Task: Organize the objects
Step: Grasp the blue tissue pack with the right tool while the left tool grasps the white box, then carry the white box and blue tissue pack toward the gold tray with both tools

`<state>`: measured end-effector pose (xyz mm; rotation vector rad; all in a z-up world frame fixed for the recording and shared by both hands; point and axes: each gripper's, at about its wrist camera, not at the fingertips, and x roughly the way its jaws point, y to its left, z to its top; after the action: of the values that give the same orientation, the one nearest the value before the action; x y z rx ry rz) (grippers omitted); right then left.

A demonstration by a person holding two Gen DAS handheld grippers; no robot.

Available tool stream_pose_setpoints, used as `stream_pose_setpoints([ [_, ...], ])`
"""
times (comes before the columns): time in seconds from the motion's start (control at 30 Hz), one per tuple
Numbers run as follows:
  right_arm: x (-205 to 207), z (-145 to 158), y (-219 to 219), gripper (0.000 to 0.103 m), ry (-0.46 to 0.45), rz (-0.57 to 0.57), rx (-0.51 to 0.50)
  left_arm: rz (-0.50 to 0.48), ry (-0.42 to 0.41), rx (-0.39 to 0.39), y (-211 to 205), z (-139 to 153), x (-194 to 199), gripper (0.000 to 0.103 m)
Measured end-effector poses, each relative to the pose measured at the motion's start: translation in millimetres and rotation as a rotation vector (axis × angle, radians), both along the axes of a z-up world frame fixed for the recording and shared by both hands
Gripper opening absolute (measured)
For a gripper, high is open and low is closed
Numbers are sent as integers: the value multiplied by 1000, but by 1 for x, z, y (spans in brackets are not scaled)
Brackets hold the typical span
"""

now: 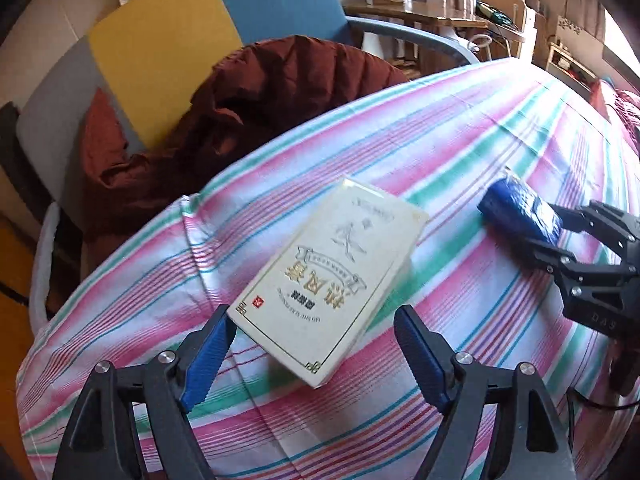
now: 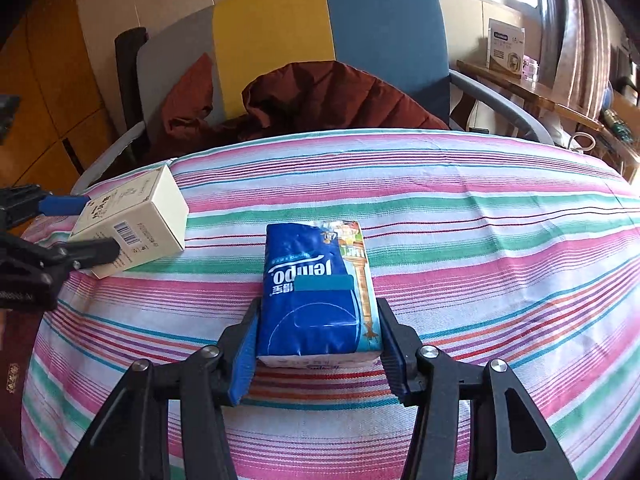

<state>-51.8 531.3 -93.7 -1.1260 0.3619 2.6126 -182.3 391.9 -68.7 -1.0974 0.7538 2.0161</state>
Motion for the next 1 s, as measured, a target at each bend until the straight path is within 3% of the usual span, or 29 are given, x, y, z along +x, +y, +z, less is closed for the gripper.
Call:
stream_pose_setpoints([
  [0.17,-2,0,-1,54,1,0,4,-86,-140,196,-9,10,30,82],
  [0.33,-2,0,0,54,0,3,8,-14,-44,152,5,9,26,82],
  [0.53,-3,0,-1,54,-3,2,18,49,-23,170,23,2,15,81],
  [0.63,-2,-1,-2,54,-3,2,23,115,-86,204,24,-12,12,53],
  [0.83,-2,-1,-3,54,-3,1,34,225,-72,283,3,-22,26,53],
  [1.0,-1,-1,-4,53,-3,-1,43,245,30,291,-17,-24,60,53],
])
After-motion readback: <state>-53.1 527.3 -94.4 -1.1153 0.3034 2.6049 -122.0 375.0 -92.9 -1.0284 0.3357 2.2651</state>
